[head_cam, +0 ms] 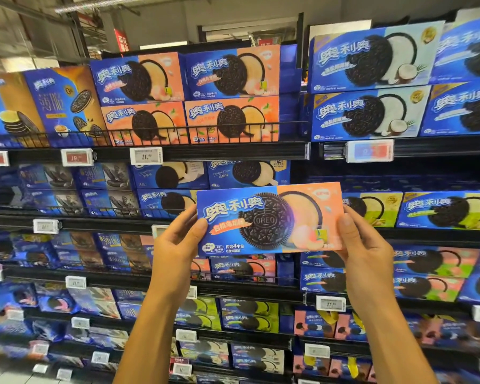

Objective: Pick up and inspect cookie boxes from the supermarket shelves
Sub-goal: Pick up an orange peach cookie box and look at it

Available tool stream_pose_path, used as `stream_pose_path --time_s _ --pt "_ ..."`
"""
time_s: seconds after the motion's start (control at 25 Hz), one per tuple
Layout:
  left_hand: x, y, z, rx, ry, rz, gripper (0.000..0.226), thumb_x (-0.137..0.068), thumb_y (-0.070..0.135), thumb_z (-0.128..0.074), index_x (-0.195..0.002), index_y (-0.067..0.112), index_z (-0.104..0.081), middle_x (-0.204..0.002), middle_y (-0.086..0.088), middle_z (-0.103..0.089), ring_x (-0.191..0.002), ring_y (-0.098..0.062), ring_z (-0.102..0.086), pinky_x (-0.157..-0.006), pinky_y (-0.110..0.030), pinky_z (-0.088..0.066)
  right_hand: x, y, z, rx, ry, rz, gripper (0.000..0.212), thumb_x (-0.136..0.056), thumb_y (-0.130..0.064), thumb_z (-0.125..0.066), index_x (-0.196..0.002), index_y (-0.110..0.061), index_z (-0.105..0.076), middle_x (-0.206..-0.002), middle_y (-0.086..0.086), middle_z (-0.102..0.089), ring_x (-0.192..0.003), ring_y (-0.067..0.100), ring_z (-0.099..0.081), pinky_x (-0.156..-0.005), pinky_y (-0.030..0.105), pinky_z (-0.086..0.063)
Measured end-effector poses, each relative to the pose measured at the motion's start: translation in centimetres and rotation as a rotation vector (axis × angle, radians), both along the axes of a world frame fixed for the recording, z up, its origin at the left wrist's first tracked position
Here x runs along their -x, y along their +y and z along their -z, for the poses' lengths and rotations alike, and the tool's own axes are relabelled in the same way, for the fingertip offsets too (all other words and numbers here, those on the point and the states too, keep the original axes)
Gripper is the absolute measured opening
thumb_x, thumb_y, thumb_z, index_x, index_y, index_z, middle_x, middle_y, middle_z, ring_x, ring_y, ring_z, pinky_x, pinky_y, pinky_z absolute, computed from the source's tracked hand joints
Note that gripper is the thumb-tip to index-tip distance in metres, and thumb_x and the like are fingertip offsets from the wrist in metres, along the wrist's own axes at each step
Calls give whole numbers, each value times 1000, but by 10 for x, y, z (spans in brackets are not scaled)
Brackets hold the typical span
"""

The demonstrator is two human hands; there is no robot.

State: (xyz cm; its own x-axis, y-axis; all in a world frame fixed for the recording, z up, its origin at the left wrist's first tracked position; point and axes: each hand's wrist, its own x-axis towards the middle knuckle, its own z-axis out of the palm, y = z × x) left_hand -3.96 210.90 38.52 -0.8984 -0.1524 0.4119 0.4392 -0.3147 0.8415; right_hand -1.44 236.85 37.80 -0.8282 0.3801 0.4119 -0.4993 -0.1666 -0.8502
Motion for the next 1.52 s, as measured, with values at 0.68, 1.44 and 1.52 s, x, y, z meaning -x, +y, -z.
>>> stream_pose_path --time_s 0.68,1.44,1.52 --pt "59 34 34 7 -383 197 30 -106 23 -37 -114 7 -61 -107 -13 -70 -90 -19 -70 -89 -45 -56 -15 -59 -29 4 216 -245 53 -73 -34 -78 -122 -34 -60 -122 -15 -71 -115 6 -64 -81 16 -54" --pt "12 34 -9 -133 -16 18 33 -76 23 -70 -108 21 -68 -107 2 -71 -90 -12 -71 -62 -27 -58 29 26 6 327 -88 -208 27 -102 -12 -51 -121 -19 -68 -101 1 -76 -80 11 -70 -62 23 -59" --pt "9 38 -12 -143 -22 8 36 -75 23 -69 -111 19 -67 -108 0 -72 -89 -13 -72 -63 -26 -58 30 28 5 322 -92 -201 26 -102 -12 -52 -120 -19 -69 -101 2 -76 -80 11 -71 -61 24 -59"
